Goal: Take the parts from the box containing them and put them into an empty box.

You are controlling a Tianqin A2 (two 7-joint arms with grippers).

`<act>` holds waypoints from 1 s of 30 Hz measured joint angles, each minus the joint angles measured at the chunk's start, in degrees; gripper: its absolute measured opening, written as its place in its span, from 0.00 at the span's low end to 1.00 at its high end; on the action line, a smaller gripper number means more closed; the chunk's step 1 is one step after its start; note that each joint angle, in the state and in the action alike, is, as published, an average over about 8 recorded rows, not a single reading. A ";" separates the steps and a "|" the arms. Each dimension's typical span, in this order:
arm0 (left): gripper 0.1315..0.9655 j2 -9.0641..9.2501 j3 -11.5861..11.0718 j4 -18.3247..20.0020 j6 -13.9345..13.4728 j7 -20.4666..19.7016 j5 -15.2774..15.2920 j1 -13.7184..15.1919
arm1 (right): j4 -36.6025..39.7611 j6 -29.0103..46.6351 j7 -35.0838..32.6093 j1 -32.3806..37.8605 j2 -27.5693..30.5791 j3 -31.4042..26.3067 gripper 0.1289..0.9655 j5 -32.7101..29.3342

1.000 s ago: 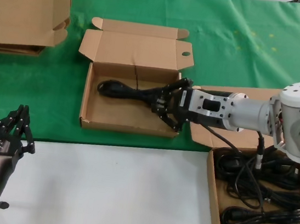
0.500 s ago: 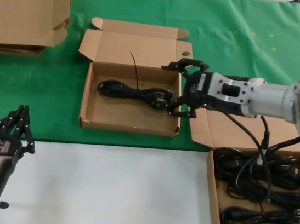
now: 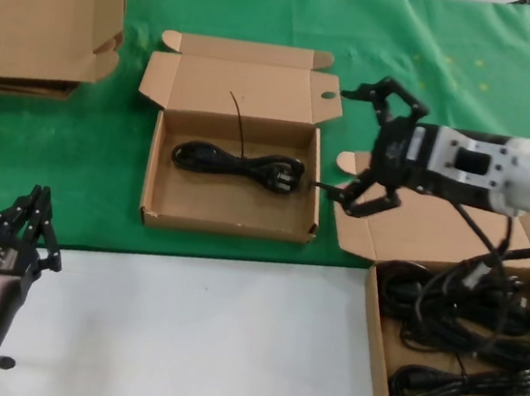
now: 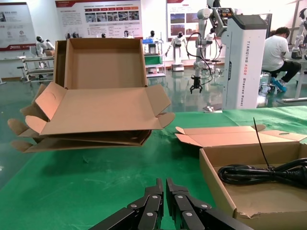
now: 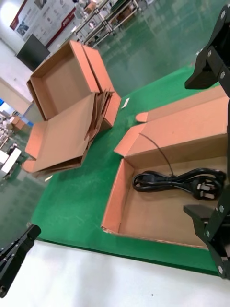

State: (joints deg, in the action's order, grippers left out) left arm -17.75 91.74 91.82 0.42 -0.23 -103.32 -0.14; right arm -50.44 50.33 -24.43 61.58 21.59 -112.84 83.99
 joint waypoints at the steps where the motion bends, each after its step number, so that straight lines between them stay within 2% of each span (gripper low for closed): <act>1: 0.05 0.00 0.00 0.00 0.00 0.00 0.00 0.00 | -1.79 -0.09 1.01 -0.68 0.85 0.02 0.76 -0.04; 6: 0.05 0.00 0.00 0.00 0.00 0.00 0.00 0.00 | -8.71 -0.30 4.88 -3.31 4.78 0.34 0.87 0.12; 15: 0.05 0.00 0.00 0.00 0.00 0.00 0.00 0.00 | -16.97 -0.20 9.47 -7.27 11.17 1.63 0.97 1.08; 30: 0.05 0.00 0.00 0.00 0.00 0.00 0.00 0.00 | -28.41 -2.46 15.53 -16.40 20.75 5.97 1.00 3.79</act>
State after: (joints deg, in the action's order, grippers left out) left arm -17.75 91.74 91.82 0.42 -0.23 -103.32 -0.14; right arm -78.85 47.88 -8.90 45.18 42.34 -106.87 87.78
